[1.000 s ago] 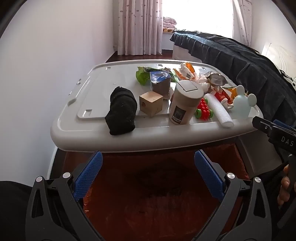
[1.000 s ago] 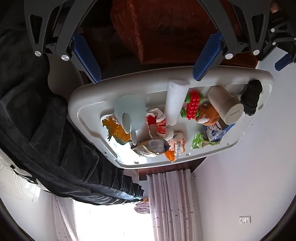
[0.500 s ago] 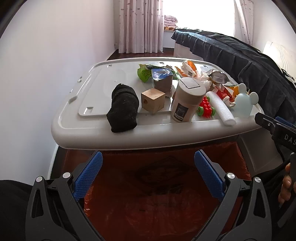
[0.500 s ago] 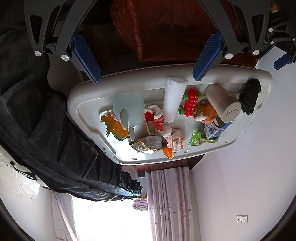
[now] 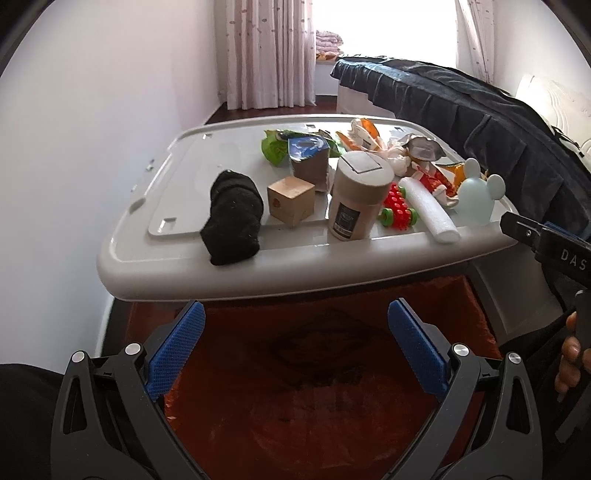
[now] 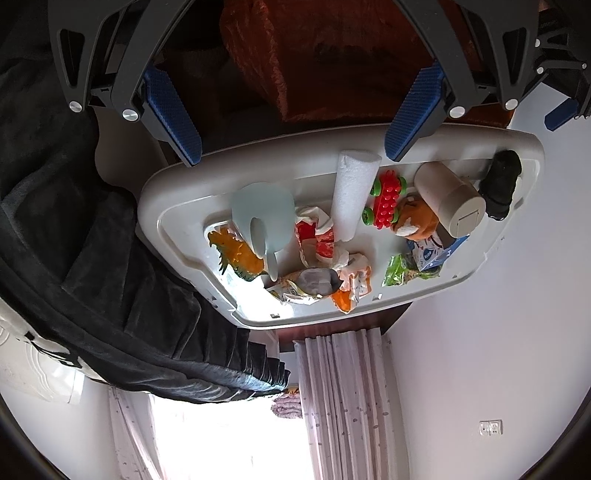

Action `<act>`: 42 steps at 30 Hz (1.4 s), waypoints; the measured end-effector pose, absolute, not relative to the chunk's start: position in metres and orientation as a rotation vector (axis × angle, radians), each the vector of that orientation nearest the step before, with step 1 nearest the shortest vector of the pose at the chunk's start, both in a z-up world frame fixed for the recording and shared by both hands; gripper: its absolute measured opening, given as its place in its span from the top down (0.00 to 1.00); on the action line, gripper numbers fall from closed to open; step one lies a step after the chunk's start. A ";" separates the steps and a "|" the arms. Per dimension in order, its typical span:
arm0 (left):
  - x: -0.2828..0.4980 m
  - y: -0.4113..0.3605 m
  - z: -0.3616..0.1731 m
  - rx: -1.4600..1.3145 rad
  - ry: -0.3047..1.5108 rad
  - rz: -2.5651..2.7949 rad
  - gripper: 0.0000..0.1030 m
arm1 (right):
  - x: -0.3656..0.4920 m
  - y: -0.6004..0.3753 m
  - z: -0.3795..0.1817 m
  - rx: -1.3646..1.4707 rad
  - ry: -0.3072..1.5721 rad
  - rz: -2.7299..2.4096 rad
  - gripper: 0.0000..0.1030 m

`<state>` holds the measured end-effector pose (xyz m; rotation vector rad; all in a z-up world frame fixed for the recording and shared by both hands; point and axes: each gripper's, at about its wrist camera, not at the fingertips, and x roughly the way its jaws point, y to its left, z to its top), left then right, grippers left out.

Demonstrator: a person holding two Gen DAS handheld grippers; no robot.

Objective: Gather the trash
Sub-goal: 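Move both tools toward the cluttered white tray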

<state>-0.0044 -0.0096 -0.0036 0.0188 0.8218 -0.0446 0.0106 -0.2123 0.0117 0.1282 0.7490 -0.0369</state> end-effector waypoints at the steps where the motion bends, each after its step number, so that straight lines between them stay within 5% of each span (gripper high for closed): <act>1: -0.004 -0.009 -0.004 0.018 0.826 -0.044 0.06 | 0.010 -0.212 0.012 0.127 0.741 -0.039 0.05; 42: 0.040 -0.026 0.008 0.014 0.819 -0.026 0.05 | 0.075 -0.241 0.007 0.150 0.845 -0.064 0.05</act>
